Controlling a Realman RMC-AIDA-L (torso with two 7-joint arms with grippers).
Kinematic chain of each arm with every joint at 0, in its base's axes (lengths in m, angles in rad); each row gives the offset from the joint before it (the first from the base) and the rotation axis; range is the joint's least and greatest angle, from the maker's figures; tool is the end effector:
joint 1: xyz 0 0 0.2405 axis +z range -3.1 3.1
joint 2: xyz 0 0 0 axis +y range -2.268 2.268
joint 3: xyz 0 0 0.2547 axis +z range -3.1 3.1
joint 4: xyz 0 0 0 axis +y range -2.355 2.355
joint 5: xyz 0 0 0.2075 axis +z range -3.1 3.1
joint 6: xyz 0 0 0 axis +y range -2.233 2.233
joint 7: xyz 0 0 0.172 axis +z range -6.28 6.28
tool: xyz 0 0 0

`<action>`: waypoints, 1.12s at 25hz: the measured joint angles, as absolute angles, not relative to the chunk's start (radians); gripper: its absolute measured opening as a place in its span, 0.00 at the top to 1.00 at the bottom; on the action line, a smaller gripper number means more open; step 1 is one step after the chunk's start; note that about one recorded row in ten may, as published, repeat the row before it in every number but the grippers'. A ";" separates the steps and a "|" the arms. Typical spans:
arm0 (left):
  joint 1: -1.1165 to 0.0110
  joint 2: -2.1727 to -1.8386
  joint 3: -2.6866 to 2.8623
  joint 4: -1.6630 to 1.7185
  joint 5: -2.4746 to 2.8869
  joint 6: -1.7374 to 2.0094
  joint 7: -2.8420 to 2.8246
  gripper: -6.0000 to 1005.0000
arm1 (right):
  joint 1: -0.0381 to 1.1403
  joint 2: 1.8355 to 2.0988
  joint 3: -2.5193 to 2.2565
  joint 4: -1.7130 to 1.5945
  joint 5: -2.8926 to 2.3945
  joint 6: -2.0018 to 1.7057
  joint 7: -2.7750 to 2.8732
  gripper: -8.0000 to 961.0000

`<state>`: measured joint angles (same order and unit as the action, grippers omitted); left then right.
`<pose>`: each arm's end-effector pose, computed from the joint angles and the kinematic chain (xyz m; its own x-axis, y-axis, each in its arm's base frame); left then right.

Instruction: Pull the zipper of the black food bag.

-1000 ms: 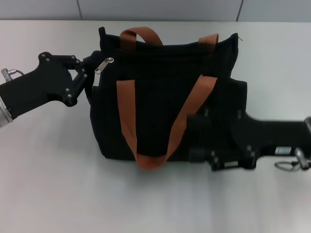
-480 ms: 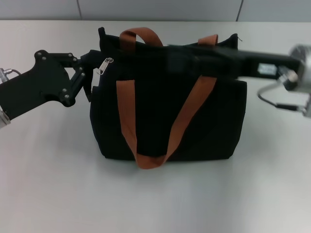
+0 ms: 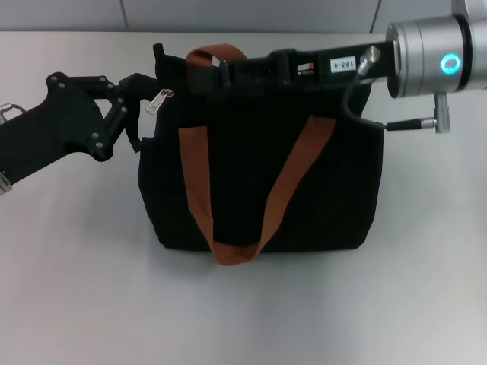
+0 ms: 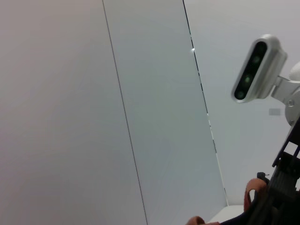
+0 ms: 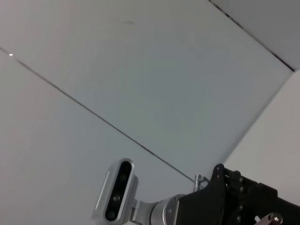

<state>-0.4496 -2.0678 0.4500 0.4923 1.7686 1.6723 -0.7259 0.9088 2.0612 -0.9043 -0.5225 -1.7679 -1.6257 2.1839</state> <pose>-0.2617 0.3231 0.0151 0.7542 -0.1943 0.6272 0.2553 -0.7933 -0.5527 0.0891 0.3728 -0.0470 0.5126 -0.7829 -0.3525 -0.6272 -0.6219 0.4690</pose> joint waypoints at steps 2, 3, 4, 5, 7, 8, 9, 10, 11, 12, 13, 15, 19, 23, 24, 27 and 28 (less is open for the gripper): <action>-0.449 -2.068 0.453 0.492 1.768 1.672 -0.724 0.97 | 0.935 2.056 -0.909 -0.524 -1.793 -1.619 2.258 0.14; -0.449 -2.068 0.453 0.492 1.768 1.672 -0.724 0.97 | 0.935 2.056 -0.909 -0.524 -1.793 -1.619 2.258 0.14; -0.449 -2.068 0.454 0.492 1.768 1.672 -0.724 0.97 | 0.941 2.056 -0.909 -0.524 -1.802 -1.616 2.275 0.14; -0.449 -2.068 0.455 0.492 1.767 1.672 -0.723 0.97 | 0.947 2.055 -0.909 -0.525 -1.812 -1.609 2.288 0.14; -0.448 -2.069 0.456 0.492 1.767 1.675 -0.721 0.97 | 0.962 2.055 -0.910 -0.525 -1.834 -1.591 2.315 0.14; -0.448 -2.069 0.456 0.492 1.767 1.675 -0.721 0.97 | 0.962 2.055 -0.910 -0.525 -1.834 -1.591 2.315 0.14; -0.448 -2.069 0.456 0.492 1.767 1.676 -0.721 0.97 | 0.966 2.055 -0.911 -0.525 -1.840 -1.585 2.320 0.14; -0.447 -2.069 0.456 0.492 1.767 1.677 -0.721 0.97 | 0.972 2.055 -0.912 -0.525 -1.846 -1.581 2.324 0.14; -0.447 -2.069 0.456 0.492 1.767 1.679 -0.721 0.97 | 0.977 2.055 -0.915 -0.525 -1.850 -1.577 2.327 0.15; -0.446 -2.069 0.456 0.491 1.767 1.683 -0.721 0.97 | 0.986 2.056 -0.928 -0.525 -1.853 -1.571 2.331 0.15; -0.446 -2.069 0.456 0.491 1.767 1.683 -0.721 0.97 | 0.986 2.056 -0.928 -0.525 -1.853 -1.571 2.331 0.15; -0.446 -2.069 0.457 0.491 1.767 1.686 -0.721 0.97 | 0.994 2.058 -0.949 -0.525 -1.853 -1.560 2.336 0.15; -0.449 -2.069 0.457 0.491 1.767 1.688 -0.721 0.97 | 1.011 2.062 -0.990 -0.531 -1.853 -1.519 2.340 0.15; -0.453 -2.069 0.457 0.491 1.767 1.689 -0.721 0.97 | 1.023 2.062 -1.014 -0.536 -1.854 -1.493 2.340 0.15; -0.454 -2.069 0.457 0.491 1.767 1.691 -0.722 0.97 | 1.024 2.062 -1.015 -0.539 -1.857 -1.490 2.340 0.15; -0.456 -2.069 0.457 0.489 1.767 1.693 -0.726 0.97 | 1.025 2.062 -1.020 -0.563 -1.879 -1.476 2.341 0.15; -0.456 -2.069 0.457 0.489 1.767 1.693 -0.726 0.97 | 1.025 2.062 -1.020 -0.563 -1.879 -1.476 2.341 0.15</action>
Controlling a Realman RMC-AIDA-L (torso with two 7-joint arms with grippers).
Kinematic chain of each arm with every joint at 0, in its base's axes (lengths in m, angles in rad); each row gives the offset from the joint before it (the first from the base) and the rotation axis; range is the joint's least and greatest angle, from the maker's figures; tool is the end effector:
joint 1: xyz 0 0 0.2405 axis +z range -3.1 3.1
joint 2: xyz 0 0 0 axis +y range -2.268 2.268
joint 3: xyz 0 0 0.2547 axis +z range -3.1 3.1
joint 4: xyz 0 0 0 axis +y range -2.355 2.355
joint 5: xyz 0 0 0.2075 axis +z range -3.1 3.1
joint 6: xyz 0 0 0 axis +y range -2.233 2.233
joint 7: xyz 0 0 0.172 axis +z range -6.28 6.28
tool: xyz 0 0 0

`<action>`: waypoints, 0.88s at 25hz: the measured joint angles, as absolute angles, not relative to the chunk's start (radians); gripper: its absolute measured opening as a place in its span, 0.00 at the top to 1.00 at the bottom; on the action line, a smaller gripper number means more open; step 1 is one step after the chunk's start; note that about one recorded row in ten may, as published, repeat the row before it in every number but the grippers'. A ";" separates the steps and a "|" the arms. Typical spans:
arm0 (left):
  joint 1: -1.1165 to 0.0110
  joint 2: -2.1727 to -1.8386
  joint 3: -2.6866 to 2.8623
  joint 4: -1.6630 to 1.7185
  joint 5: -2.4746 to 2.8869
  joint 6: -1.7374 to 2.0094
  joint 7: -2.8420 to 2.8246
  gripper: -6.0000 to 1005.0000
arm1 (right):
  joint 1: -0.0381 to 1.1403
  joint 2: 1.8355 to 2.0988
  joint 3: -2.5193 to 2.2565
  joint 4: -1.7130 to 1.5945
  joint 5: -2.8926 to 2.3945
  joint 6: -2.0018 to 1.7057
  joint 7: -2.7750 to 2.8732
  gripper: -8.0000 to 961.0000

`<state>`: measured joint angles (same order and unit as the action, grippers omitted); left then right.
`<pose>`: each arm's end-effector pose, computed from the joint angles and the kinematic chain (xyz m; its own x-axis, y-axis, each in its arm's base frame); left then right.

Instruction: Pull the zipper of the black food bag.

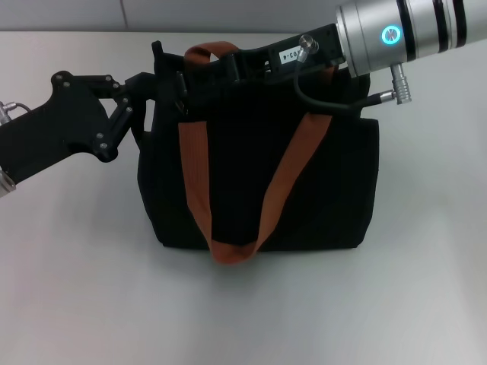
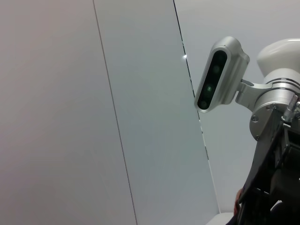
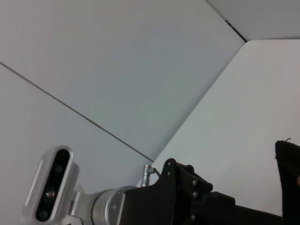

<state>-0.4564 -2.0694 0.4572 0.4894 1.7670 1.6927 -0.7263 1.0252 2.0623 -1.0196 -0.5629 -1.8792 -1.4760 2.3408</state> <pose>-0.2561 0.3218 0.0135 0.7418 -0.2051 0.6385 0.2409 -0.8070 -0.5392 0.0634 0.3930 -0.0698 0.5847 -0.7780 -0.2299 -0.7119 -0.6279 0.3146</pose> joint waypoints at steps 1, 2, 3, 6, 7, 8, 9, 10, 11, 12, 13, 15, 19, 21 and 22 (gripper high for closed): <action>-0.457 -2.069 0.457 0.489 1.767 1.693 -0.728 0.97 | 1.025 2.062 -1.022 -0.570 -1.884 -1.475 2.341 0.15; -0.457 -2.069 0.457 0.489 1.767 1.693 -0.729 0.97 | 1.025 2.062 -1.024 -0.577 -1.890 -1.475 2.341 0.15; -0.457 -2.069 0.457 0.489 1.767 1.693 -0.731 0.97 | 1.025 2.062 -1.026 -0.585 -1.895 -1.476 2.341 0.15; -0.457 -2.069 0.457 0.489 1.767 1.693 -0.733 0.97 | 1.022 2.062 -1.027 -0.608 -1.906 -1.478 2.341 0.15; -0.457 -2.069 0.457 0.489 1.767 1.693 -0.733 0.97 | 1.022 2.062 -1.027 -0.611 -1.906 -1.479 2.341 0.15; -0.457 -2.069 0.457 0.489 1.767 1.693 -0.733 0.97 | 1.022 2.062 -1.027 -0.613 -1.907 -1.479 2.340 0.15; -0.457 -2.069 0.457 0.489 1.767 1.694 -0.735 0.97 | 1.023 2.062 -1.027 -0.617 -1.913 -1.480 2.338 0.15; -0.457 -2.069 0.457 0.489 1.767 1.694 -0.735 0.97 | 1.023 2.062 -1.027 -0.617 -1.913 -1.480 2.338 0.15; -0.457 -2.069 0.457 0.489 1.767 1.695 -0.737 0.97 | 1.025 2.062 -1.027 -0.619 -1.917 -1.481 2.338 0.15; -0.458 -2.069 0.457 0.489 1.767 1.695 -0.740 0.97 | 1.025 2.062 -1.031 -0.624 -1.921 -1.482 2.337 0.15; -0.458 -2.069 0.457 0.489 1.767 1.695 -0.745 0.97 | 1.024 2.062 -1.034 -0.628 -1.923 -1.482 2.336 0.15; -0.459 -2.069 0.457 0.489 1.767 1.695 -0.751 0.97 | 1.021 2.062 -1.044 -0.638 -1.925 -1.483 2.334 0.15; -0.459 -2.069 0.457 0.488 1.767 1.693 -0.759 0.97 | 1.014 2.062 -1.052 -0.654 -1.925 -1.488 2.332 0.15; -0.459 -2.069 0.457 0.485 1.767 1.692 -0.760 0.97 | 1.014 2.062 -1.052 -0.657 -1.925 -1.490 2.331 0.15; -0.459 -2.068 0.457 0.483 1.767 1.691 -0.760 0.97 | 1.014 2.063 -1.052 -0.660 -1.925 -1.492 2.331 0.15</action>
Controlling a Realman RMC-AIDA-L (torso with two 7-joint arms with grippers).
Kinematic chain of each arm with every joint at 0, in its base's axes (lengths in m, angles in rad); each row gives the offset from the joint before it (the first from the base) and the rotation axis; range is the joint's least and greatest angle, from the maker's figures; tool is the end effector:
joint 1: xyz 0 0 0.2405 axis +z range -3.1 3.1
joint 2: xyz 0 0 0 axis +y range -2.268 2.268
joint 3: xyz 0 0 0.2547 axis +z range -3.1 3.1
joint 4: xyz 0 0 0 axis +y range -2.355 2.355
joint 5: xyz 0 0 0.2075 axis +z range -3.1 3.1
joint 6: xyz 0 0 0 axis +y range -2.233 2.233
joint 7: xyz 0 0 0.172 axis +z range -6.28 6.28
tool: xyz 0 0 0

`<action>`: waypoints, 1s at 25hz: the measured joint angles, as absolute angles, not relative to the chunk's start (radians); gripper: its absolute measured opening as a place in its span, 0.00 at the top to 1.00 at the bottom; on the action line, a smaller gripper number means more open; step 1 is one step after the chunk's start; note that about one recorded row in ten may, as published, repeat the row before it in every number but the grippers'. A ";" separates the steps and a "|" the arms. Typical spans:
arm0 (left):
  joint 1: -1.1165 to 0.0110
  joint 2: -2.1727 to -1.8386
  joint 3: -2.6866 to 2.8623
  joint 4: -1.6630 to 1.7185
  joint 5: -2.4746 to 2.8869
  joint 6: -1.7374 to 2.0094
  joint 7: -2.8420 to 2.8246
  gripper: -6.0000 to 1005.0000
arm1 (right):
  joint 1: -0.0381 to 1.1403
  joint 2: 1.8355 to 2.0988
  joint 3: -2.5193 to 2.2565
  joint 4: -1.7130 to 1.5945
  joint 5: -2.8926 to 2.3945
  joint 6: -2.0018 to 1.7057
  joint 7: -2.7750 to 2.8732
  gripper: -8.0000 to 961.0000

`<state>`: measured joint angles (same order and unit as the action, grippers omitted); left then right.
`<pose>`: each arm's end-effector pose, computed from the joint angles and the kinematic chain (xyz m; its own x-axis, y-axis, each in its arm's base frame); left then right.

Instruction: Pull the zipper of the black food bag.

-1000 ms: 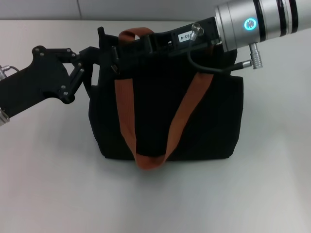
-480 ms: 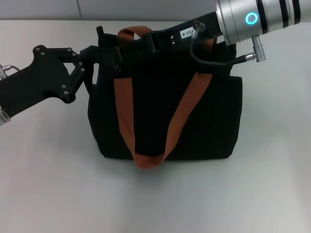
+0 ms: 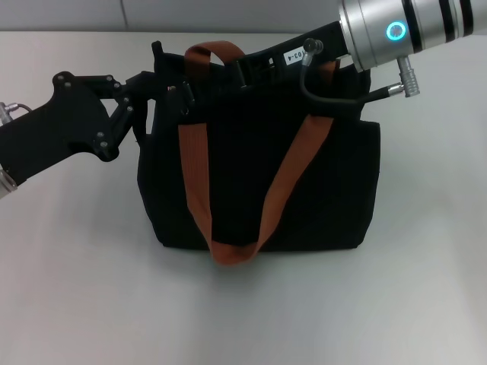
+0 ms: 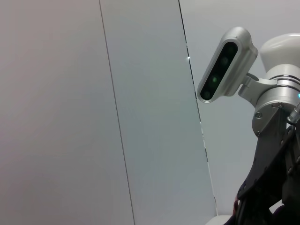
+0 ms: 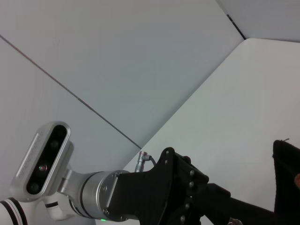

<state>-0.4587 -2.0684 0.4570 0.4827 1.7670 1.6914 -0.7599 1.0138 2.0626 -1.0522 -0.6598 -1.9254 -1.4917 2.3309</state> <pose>-0.2558 0.3221 0.0128 0.7314 -0.1749 0.6592 0.2686 -0.8146 -0.5141 0.0603 0.3929 -0.0639 0.6715 -0.7084 -0.2175 -0.6635 -0.7054 0.2493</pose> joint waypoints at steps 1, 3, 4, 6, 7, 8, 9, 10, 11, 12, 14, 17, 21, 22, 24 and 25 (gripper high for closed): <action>-0.459 -2.068 0.457 0.482 1.767 1.691 -0.760 0.97 | 1.014 2.063 -1.052 -0.661 -1.926 -1.493 2.331 0.15; -0.459 -2.068 0.457 0.482 1.767 1.693 -0.761 0.97 | 1.014 2.063 -1.052 -0.666 -1.929 -1.495 2.331 0.15; -0.459 -2.068 0.457 0.482 1.767 1.694 -0.761 0.97 | 1.014 2.063 -1.052 -0.668 -1.932 -1.496 2.331 0.15; -0.459 -2.068 0.457 0.482 1.767 1.696 -0.763 0.97 | 1.014 2.063 -1.052 -0.671 -1.940 -1.496 2.330 0.15; -0.460 -2.068 0.457 0.482 1.767 1.696 -0.769 0.97 | 1.017 2.063 -1.052 -0.672 -1.950 -1.496 2.330 0.15; -0.460 -2.068 0.457 0.482 1.767 1.696 -0.769 0.97 | 1.017 2.063 -1.052 -0.672 -1.950 -1.496 2.330 0.17; -0.461 -2.068 0.458 0.482 1.767 1.696 -0.772 0.97 | 1.018 2.063 -1.052 -0.672 -1.955 -1.495 2.330 0.20; -0.463 -2.069 0.458 0.482 1.767 1.696 -0.775 0.97 | 1.019 2.064 -1.052 -0.672 -1.959 -1.493 2.330 0.22; -0.464 -2.069 0.458 0.482 1.767 1.697 -0.777 0.97 | 1.020 2.065 -1.053 -0.672 -1.962 -1.490 2.330 0.24; -0.467 -2.069 0.458 0.482 1.768 1.698 -0.779 0.97 | 1.022 2.066 -1.053 -0.672 -1.963 -1.488 2.330 0.26; -0.469 -2.069 0.459 0.482 1.770 1.699 -0.782 0.97 | 1.022 2.067 -1.054 -0.672 -1.963 -1.488 2.330 0.35; -0.473 -2.069 0.459 0.482 1.773 1.700 -0.788 0.97 | 1.024 2.071 -1.054 -0.674 -1.963 -1.485 2.330 0.48; -0.477 -2.069 0.459 0.482 1.773 1.706 -0.793 0.97 | 1.025 2.074 -1.058 -0.678 -1.963 -1.482 2.330 0.53; -0.481 -2.069 0.459 0.482 1.773 1.709 -0.804 0.97 | 1.026 2.076 -1.067 -0.682 -1.963 -1.477 2.330 0.54; -0.482 -2.069 0.459 0.482 1.773 1.710 -0.807 0.97 | 1.027 2.076 -1.073 -0.683 -1.963 -1.474 2.330 0.56; -0.484 -2.069 0.459 0.482 1.773 1.711 -0.813 0.97 | 1.028 2.077 -1.081 -0.683 -1.963 -1.468 2.330 0.57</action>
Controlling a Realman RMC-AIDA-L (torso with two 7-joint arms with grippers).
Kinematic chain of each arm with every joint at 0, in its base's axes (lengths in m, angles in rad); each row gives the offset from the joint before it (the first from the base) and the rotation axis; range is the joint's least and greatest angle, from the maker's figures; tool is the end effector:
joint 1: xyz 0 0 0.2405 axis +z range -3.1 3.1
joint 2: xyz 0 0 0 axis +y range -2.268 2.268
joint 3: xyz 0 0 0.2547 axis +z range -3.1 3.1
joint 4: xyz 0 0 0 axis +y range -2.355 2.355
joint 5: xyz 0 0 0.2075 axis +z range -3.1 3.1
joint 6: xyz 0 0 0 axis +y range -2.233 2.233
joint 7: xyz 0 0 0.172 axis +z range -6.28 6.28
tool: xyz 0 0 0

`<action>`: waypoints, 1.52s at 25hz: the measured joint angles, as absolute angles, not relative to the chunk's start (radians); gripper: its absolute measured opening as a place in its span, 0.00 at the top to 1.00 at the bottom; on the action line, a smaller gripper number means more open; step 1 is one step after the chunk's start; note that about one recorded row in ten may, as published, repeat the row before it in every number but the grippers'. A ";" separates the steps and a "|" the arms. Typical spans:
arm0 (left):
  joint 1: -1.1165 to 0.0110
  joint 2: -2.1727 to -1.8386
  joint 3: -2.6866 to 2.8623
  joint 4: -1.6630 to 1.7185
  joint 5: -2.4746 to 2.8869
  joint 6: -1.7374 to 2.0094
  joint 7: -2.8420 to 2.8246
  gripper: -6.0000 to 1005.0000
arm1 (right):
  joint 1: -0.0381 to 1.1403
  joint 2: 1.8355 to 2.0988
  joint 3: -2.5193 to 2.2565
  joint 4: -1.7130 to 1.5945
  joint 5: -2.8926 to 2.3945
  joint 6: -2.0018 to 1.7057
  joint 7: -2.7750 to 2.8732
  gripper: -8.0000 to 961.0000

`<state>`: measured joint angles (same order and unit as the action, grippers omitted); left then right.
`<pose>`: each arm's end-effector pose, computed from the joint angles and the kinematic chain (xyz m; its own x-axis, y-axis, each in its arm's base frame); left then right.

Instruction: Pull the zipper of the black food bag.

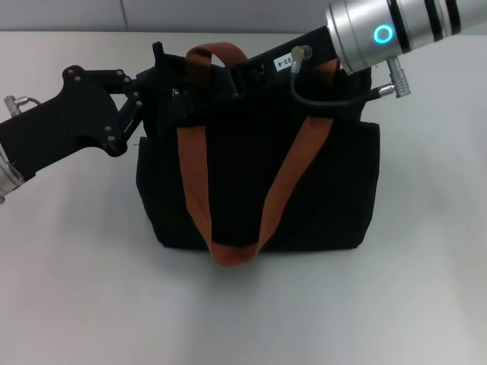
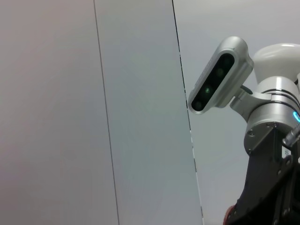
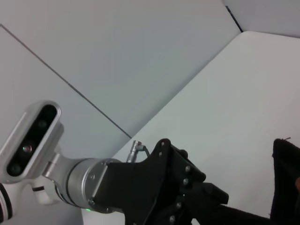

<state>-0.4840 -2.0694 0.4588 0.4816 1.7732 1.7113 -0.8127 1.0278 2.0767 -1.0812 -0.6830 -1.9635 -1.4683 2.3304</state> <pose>-0.2453 0.3253 0.0115 0.7057 -0.1525 0.6919 0.2745 -0.8414 -0.4654 0.0559 0.3924 -0.0720 0.7116 -0.6759 -0.1919 -0.6437 -0.7366 0.2074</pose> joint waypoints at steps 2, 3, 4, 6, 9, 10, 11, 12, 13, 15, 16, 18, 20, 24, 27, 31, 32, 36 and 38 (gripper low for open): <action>-0.487 -2.069 0.460 0.482 1.773 1.713 -0.815 0.97 | 1.032 2.078 -1.098 -0.683 -1.963 -1.459 2.332 0.57; -0.487 -2.069 0.460 0.482 1.773 1.713 -0.815 0.97 | 1.034 2.079 -1.100 -0.683 -1.963 -1.458 2.333 0.57; -0.488 -2.069 0.461 0.482 1.773 1.711 -0.815 0.97 | 1.034 2.079 -1.100 -0.683 -1.963 -1.458 2.333 0.58; -0.489 -2.069 0.463 0.481 1.773 1.704 -0.815 0.97 | 1.036 2.080 -1.103 -0.683 -1.961 -1.457 2.334 0.58; -0.489 -2.069 0.464 0.480 1.771 1.688 -0.816 0.97 | 1.036 2.080 -1.103 -0.683 -1.959 -1.457 2.337 0.59; -0.489 -2.069 0.465 0.480 1.770 1.684 -0.816 0.97 | 1.036 2.080 -1.103 -0.685 -1.958 -1.457 2.337 0.59; -0.489 -2.069 0.465 0.480 1.770 1.680 -0.816 0.97 | 1.036 2.080 -1.103 -0.686 -1.958 -1.457 2.338 0.60; -0.489 -2.069 0.465 0.480 1.770 1.679 -0.816 0.97 | 1.037 2.080 -1.103 -0.687 -1.958 -1.457 2.338 0.60; -0.489 -2.069 0.465 0.480 1.770 1.675 -0.816 0.97 | 1.037 2.080 -1.103 -0.687 -1.957 -1.457 2.338 0.60; -0.489 -2.069 0.462 0.480 1.769 1.669 -0.819 0.97 | 1.037 2.080 -1.102 -0.688 -1.955 -1.456 2.339 0.66; -0.489 -2.069 0.460 0.480 1.769 1.666 -0.822 0.97 | 1.037 2.080 -1.102 -0.689 -1.955 -1.456 2.339 0.69; -0.489 -2.069 0.458 0.480 1.769 1.664 -0.829 0.97 | 1.038 2.080 -1.102 -0.692 -1.955 -1.456 2.340 0.72; -0.489 -2.069 0.458 0.480 1.768 1.668 -0.831 0.97 | 1.038 2.080 -1.103 -0.693 -1.956 -1.456 2.341 0.72; -0.489 -2.069 0.457 0.480 1.767 1.673 -0.831 0.97 | 1.035 2.080 -1.103 -0.694 -1.956 -1.444 2.342 0.74; -0.489 -2.069 0.460 0.480 1.767 1.675 -0.832 0.97 | 1.031 2.080 -1.103 -0.695 -1.956 -1.425 2.338 0.80; -0.489 -2.069 0.461 0.480 1.767 1.676 -0.832 0.97 | 1.035 2.080 -1.103 -0.695 -1.958 -1.423 2.337 1.00; -0.489 -2.069 0.462 0.480 1.767 1.676 -0.832 0.97 | 1.037 2.080 -1.105 -0.695 -1.959 -1.422 2.336 1.00; -0.487 -2.069 0.460 0.480 1.767 1.677 -0.831 0.97 | 1.040 2.080 -1.107 -0.698 -1.959 -1.422 2.335 0.99; -0.486 -2.069 0.458 0.480 1.767 1.678 -0.831 0.97 | 1.037 2.080 -1.107 -0.712 -1.959 -1.421 2.338 0.99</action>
<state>-0.4858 -2.0693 0.4580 0.4801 1.7669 1.6776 -0.8313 1.0374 2.0801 -1.1074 -0.7118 -1.9594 -1.4214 2.3383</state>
